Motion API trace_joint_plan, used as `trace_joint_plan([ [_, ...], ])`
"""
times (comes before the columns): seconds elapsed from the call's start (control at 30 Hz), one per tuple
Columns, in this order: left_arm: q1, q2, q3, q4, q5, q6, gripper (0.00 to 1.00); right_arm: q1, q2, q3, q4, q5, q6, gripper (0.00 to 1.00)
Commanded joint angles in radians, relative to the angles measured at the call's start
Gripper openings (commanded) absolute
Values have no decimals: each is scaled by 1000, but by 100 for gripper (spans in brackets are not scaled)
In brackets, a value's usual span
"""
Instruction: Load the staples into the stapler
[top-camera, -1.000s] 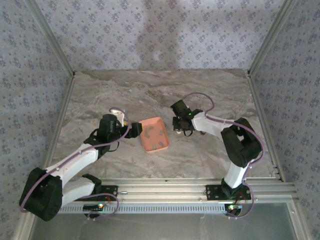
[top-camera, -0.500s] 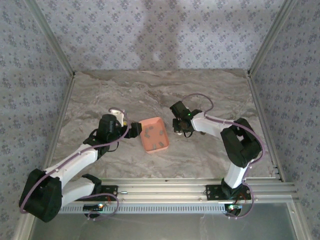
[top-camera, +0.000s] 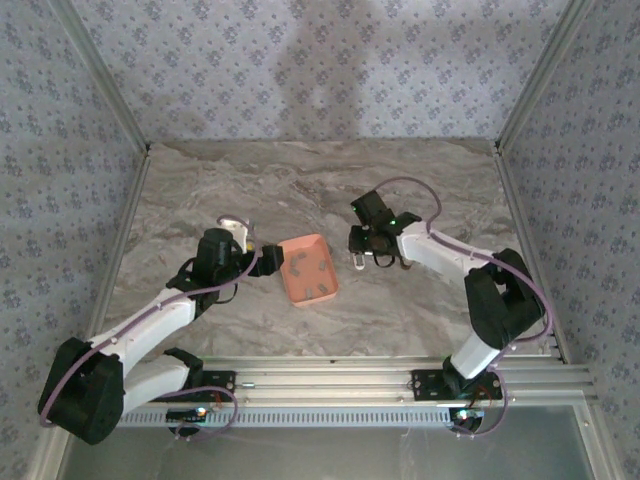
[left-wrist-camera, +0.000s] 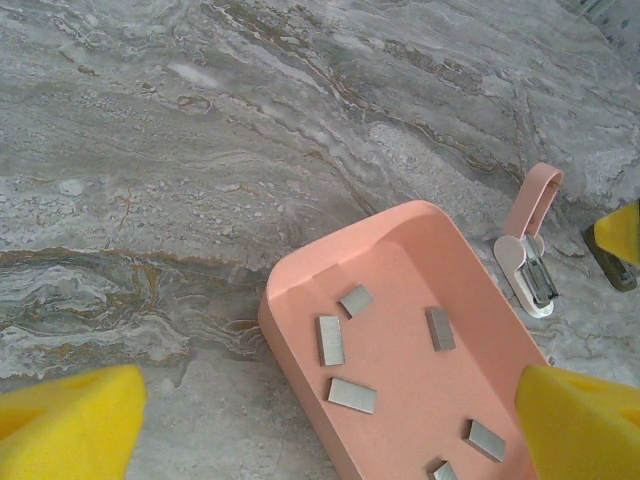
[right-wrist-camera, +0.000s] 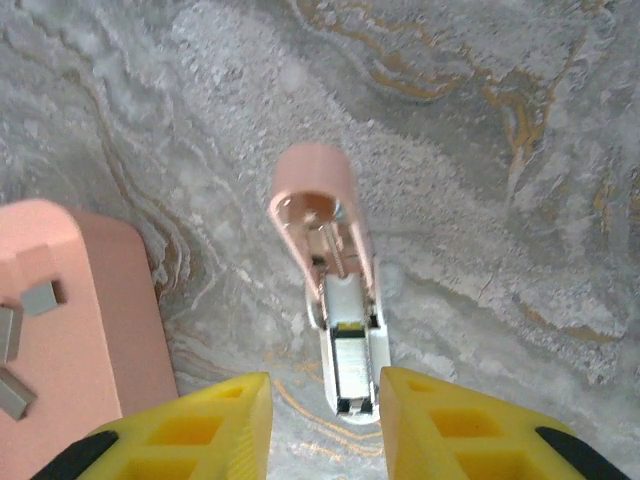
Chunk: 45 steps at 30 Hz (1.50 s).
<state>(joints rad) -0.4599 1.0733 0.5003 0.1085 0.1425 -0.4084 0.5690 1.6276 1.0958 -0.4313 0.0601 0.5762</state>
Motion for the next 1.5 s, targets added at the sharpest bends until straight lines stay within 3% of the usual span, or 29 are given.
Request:
trace_joint_plan([
  [0.0,5,-15,-5,14,19,5,95,-38,15,-22,17,-106,-4,34],
  [0.3,6,-7,2,16,24,5,95,-73,89,-36,57,-169,-14,31],
  [0.97,6,30,20,30,41,0,95,-83,119,-88,45,-170,-17,22],
  [1.27,6,-4,5,25,43,-10,95,-61,44,-114,5,-150,-18,22],
  [1.47,6,-10,4,23,41,-13,95,-61,20,-74,-19,-165,-42,28],
])
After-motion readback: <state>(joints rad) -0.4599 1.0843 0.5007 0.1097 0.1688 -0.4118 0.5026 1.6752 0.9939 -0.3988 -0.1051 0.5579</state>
